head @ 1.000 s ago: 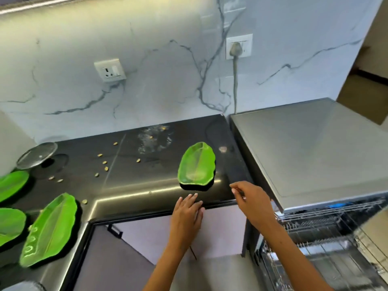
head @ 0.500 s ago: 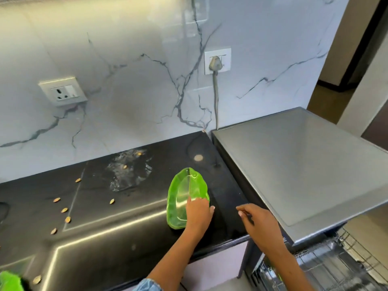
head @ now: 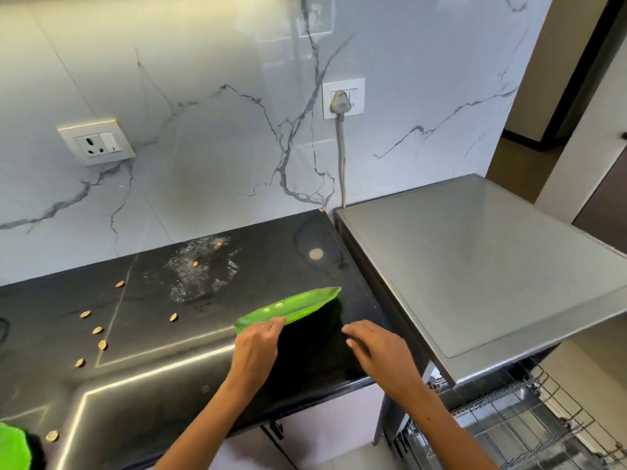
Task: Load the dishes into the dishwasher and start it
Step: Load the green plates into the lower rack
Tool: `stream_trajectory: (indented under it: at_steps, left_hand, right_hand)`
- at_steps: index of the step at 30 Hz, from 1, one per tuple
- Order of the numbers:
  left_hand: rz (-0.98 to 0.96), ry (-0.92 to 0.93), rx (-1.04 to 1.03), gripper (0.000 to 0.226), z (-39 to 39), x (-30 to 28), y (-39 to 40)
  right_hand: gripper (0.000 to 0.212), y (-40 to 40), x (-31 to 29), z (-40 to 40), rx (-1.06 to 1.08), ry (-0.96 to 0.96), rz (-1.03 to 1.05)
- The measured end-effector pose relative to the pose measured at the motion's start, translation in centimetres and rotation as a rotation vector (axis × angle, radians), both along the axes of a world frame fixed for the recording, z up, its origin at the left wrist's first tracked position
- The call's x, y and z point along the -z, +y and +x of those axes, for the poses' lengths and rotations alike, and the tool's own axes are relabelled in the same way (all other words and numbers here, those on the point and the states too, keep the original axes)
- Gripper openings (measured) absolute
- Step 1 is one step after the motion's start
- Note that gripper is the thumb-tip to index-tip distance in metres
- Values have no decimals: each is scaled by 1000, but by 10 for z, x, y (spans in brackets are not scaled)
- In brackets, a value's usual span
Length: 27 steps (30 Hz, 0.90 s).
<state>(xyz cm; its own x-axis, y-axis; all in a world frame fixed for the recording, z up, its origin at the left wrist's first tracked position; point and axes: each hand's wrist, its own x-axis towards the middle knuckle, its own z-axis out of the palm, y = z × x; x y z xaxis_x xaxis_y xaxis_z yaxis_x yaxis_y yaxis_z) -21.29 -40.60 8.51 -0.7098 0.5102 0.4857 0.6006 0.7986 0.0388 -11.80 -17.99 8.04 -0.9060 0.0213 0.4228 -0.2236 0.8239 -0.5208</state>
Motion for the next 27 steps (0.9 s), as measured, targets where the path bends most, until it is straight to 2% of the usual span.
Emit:
stream_trajectory:
  at_steps: [4, 6, 10, 12, 14, 17, 21, 24, 27]
  left_hand:
    - [37, 119, 111, 31, 23, -14, -5]
    - [51, 175, 184, 33, 40, -19, -2]
    - [91, 229, 357, 36, 81, -35, 21]
    - [64, 243, 439, 38, 101, -39, 41]
    - [26, 215, 516, 29, 120, -34, 67]
    - [41, 191, 630, 26, 145, -18, 109]
    - [65, 140, 725, 37, 184, 7, 167]
    - [22, -2, 743, 48, 216, 29, 198]
    - [13, -174, 755, 43, 234, 64, 217]
  right_hand:
    - [58, -12, -5, -4, -75, 91, 213]
    - [66, -7, -3, 4, -82, 124, 293]
    - [47, 24, -3, 46, -17, 259, 278]
    - [34, 47, -6, 82, 43, 293, 348]
    - [38, 73, -7, 122, 102, 307, 366]
    - [38, 104, -3, 179, 217, 255, 351]
    - [41, 139, 16, 255, 398, 127, 300]
    - [40, 153, 39, 303, 550, 40, 294]
    - [45, 160, 76, 330, 707, -38, 240]
